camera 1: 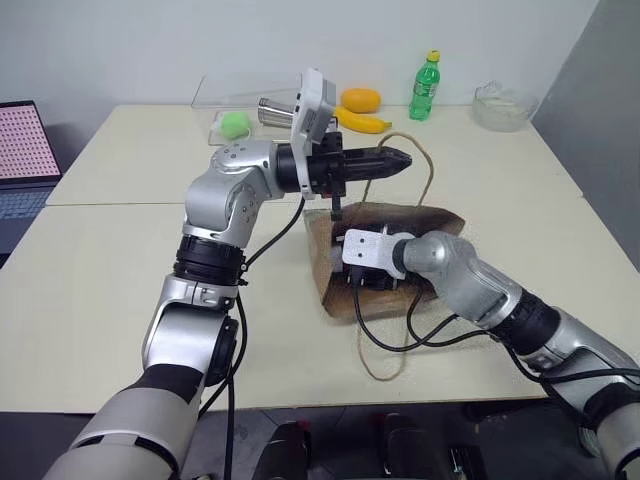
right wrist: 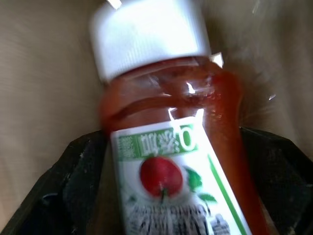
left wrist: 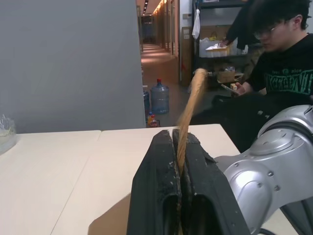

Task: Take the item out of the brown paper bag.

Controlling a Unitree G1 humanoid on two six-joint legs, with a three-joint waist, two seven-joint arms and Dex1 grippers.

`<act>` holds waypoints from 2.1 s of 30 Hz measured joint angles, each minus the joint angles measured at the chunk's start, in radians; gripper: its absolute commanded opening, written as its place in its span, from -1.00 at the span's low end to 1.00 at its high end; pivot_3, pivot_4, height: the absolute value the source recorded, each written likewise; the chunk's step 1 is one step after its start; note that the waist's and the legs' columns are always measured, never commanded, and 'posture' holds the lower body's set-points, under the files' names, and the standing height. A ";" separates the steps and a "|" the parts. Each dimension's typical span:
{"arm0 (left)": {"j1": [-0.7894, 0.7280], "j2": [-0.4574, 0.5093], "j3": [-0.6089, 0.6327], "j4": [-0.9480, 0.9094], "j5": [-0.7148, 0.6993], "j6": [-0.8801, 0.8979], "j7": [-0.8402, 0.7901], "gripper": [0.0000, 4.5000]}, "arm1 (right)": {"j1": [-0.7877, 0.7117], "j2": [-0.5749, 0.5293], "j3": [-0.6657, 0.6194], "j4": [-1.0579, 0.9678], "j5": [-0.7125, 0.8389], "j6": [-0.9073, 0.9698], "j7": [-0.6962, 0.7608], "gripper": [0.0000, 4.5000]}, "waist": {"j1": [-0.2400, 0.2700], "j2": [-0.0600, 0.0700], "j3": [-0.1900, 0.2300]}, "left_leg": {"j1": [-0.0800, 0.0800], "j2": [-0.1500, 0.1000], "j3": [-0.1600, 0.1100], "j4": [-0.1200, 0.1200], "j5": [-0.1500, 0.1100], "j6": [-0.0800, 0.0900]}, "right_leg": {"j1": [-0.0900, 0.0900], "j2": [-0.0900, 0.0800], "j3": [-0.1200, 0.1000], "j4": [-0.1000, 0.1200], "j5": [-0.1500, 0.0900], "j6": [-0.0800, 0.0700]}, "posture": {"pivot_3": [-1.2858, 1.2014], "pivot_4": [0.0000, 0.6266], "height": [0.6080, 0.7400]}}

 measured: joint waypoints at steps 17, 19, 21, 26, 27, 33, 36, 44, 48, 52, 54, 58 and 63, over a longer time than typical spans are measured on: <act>0.008 0.006 0.001 0.071 0.041 -0.068 0.061 -1.00 | 0.178 -0.022 -0.173 -0.170 -0.053 -0.089 0.085 0.44 | 0.001 0.000 0.000 | -0.003 0.000 0.000 0.000 0.001 -0.001 | -0.006 0.000 0.000 0.004 0.000 0.000 | 0.03 -0.52 1.00; 0.009 0.007 0.002 0.089 0.051 -0.080 0.073 -1.00 | 0.208 -0.043 -0.205 -0.234 -0.025 -0.088 0.117 0.44 | 0.001 0.000 0.000 | -0.003 0.000 0.000 0.000 0.001 -0.001 | -0.006 0.000 0.000 0.004 0.000 0.000 | 0.03 -0.52 1.00; 0.007 0.001 0.002 0.108 0.057 -0.097 0.079 -1.00 | 0.216 -0.050 -0.240 -0.279 0.010 -0.092 0.147 0.44 | -0.001 0.000 0.000 | -0.003 0.000 0.001 0.000 0.001 -0.001 | -0.006 0.000 0.001 0.005 0.000 0.000 | 0.03 -0.52 1.00; -0.007 -0.006 0.002 0.144 0.074 -0.120 0.094 -1.00 | 0.250 -0.059 -0.353 -0.355 0.150 -0.116 0.233 0.44 | -0.001 0.000 0.000 | -0.003 0.000 0.001 0.000 0.001 -0.001 | -0.006 0.000 0.001 0.005 0.000 0.000 | 0.03 -0.52 1.00; -0.009 -0.006 0.002 0.150 0.078 -0.121 0.098 -1.00 | 0.253 -0.058 -0.377 -0.369 0.184 -0.113 0.249 0.44 | -0.001 0.000 0.000 | -0.003 0.000 0.001 0.000 0.001 -0.001 | -0.006 0.000 0.001 0.005 0.000 0.000 | 0.03 -0.52 1.00; -0.019 -0.013 0.002 0.179 0.098 -0.126 0.126 -1.00 | 0.250 -0.018 -0.584 -0.460 0.447 -0.005 0.276 0.44 | 0.001 0.000 0.000 | -0.003 0.000 0.000 0.000 0.001 -0.001 | -0.006 0.000 0.000 0.005 0.000 0.000 | 0.03 -0.52 1.00; -0.020 -0.015 0.002 0.187 0.105 -0.133 0.141 -1.00 | 0.237 -0.001 -0.701 -0.493 0.591 0.103 0.254 0.44 | 0.001 0.000 0.000 | -0.003 0.000 0.000 0.000 0.001 -0.001 | -0.006 0.000 0.001 0.005 0.000 0.000 | 0.03 -0.52 1.00; -0.022 -0.021 0.002 0.202 0.137 -0.140 0.187 -1.00 | 0.193 -0.087 -0.994 -0.546 0.800 0.241 0.117 0.43 | 0.005 0.000 0.000 | -0.003 -0.001 0.001 0.000 0.001 -0.001 | -0.006 -0.001 0.001 0.005 0.000 0.000 | 0.03 -0.52 1.00; -0.023 -0.019 0.007 0.223 0.151 -0.145 0.222 -1.00 | 0.296 -0.296 -1.078 -0.473 0.685 0.149 0.097 0.43 | 0.015 0.000 0.000 | -0.003 -0.001 0.002 0.000 0.001 -0.001 | -0.005 -0.001 0.001 0.004 0.000 0.000 | 0.03 -0.52 1.00; -0.023 -0.025 0.017 0.234 0.162 -0.152 0.234 -1.00 | 0.379 -0.371 -0.973 -0.298 0.517 -0.006 0.095 0.43 | 0.005 0.000 0.000 | -0.002 -0.001 0.004 0.000 0.001 -0.001 | -0.005 -0.001 0.003 0.005 0.000 0.000 | 0.03 -0.52 1.00; -0.023 -0.034 0.017 0.237 0.163 -0.158 0.235 -1.00 | 0.392 -0.411 -0.860 -0.152 0.392 -0.129 0.092 0.43 | 0.001 0.000 0.000 | -0.001 -0.001 0.005 0.000 0.001 -0.001 | -0.005 -0.001 0.004 0.005 0.000 0.000 | 0.03 -0.52 1.00; -0.023 -0.036 0.017 0.236 0.166 -0.161 0.241 -1.00 | 0.357 -0.412 -0.685 0.136 0.196 -0.315 0.074 0.43 | -0.003 0.001 0.001 | -0.002 -0.001 0.006 0.000 0.001 -0.001 | -0.006 -0.001 0.004 0.005 0.000 0.000 | 0.03 -0.52 1.00; -0.023 -0.036 0.018 0.235 0.170 -0.161 0.249 -1.00 | 0.304 -0.388 -0.583 0.339 0.081 -0.478 0.094 0.76 | -0.003 0.003 0.002 | -0.002 -0.001 0.006 0.000 0.001 -0.001 | -0.006 -0.001 0.004 0.005 0.000 0.000 | 0.03 -0.52 1.00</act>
